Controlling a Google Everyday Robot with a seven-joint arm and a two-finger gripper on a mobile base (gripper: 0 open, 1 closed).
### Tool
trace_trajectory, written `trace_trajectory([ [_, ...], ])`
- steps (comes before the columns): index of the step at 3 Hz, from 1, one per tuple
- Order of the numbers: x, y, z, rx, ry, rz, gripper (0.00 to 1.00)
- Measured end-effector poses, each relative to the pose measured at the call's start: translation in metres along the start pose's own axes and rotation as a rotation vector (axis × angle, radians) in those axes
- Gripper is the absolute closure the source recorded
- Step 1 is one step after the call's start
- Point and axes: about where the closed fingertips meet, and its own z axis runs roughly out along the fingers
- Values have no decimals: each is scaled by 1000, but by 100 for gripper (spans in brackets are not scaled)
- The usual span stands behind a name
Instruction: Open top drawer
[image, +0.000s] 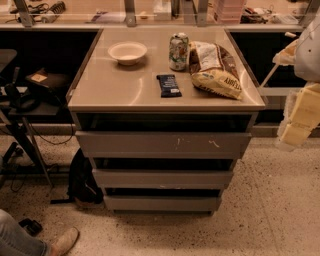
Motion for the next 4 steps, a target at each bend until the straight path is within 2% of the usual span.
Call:
trace_trajectory([
  [2,-2,0,2,-4,-8,2,0],
  [3,-15,7,37,-70,-86,4,0],
  [4,-38,33,102,-175,-225,33,0],
])
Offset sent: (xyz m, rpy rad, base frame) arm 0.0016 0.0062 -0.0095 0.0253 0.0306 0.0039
